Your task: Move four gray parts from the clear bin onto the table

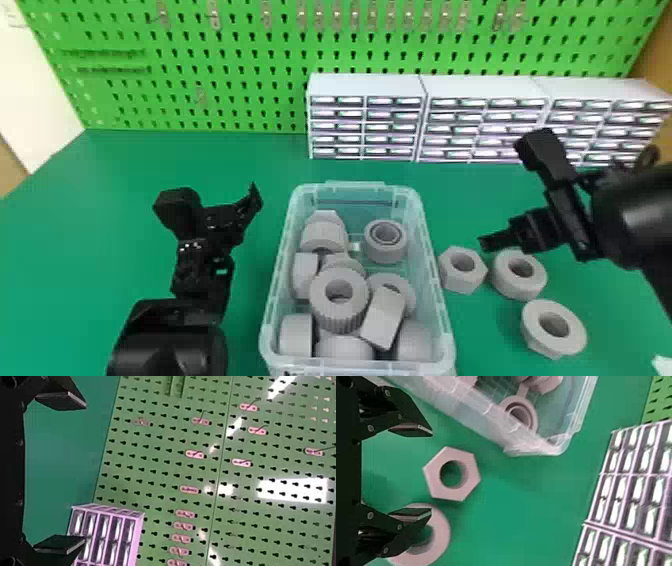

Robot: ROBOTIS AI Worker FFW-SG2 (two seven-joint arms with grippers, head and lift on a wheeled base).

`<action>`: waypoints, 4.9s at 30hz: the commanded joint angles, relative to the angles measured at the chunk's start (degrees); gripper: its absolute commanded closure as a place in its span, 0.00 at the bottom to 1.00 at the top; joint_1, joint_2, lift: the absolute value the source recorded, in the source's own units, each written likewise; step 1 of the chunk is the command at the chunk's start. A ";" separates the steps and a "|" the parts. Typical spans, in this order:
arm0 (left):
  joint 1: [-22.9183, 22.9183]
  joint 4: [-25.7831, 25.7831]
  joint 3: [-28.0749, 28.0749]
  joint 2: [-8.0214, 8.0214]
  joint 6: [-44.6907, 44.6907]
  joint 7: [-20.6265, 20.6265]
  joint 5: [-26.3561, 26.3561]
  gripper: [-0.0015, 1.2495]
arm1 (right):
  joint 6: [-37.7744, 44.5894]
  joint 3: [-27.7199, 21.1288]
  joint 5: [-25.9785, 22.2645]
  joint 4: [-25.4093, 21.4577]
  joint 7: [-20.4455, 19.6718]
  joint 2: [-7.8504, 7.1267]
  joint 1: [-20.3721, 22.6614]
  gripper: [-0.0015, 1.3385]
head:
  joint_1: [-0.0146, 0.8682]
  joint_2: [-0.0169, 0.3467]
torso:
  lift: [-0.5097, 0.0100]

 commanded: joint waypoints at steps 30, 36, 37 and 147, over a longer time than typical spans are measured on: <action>0.27 0.00 0.26 0.09 0.02 0.00 -0.87 0.08 | 0.00 4.83 -0.24 14.23 0.18 6.79 -13.70 0.41 | 0.80 0.24 | 0.88; 0.36 -0.09 0.44 0.09 0.02 0.00 -0.87 0.08 | -5.36 5.10 -0.24 18.18 2.37 7.84 -14.93 0.41 | 0.80 0.24 | 0.88; 0.36 0.00 0.44 0.09 0.02 0.00 -0.87 0.08 | -5.98 5.36 -0.24 18.89 2.46 8.02 -15.28 0.41 | 0.80 0.24 | 0.88; -0.08 -0.09 0.70 1.06 0.02 0.00 -0.43 0.08 | -11.34 33.92 -15.44 37.43 3.43 7.05 -22.75 0.38 | 0.80 0.24 | 0.88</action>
